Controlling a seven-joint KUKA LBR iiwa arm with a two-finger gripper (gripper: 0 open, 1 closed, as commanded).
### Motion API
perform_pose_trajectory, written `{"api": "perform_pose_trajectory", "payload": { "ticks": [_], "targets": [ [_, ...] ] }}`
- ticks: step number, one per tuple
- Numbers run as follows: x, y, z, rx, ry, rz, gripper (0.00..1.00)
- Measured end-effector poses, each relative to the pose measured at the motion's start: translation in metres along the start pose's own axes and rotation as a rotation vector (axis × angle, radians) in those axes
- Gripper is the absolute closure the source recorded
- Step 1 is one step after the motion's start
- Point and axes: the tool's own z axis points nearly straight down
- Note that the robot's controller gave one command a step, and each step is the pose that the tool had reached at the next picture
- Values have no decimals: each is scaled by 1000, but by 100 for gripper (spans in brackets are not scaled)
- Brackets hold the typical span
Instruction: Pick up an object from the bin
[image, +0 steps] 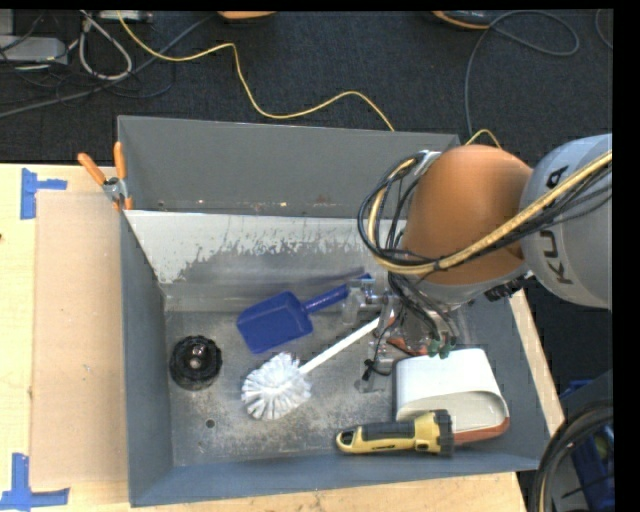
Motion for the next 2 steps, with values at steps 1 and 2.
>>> {"api": "perform_pose_trajectory", "payload": {
  "ticks": [1,2],
  "targets": [
    [-21,39,57,0,-2,-100,0],
    [-42,89,59,0,-7,-174,0]
  ]
}}
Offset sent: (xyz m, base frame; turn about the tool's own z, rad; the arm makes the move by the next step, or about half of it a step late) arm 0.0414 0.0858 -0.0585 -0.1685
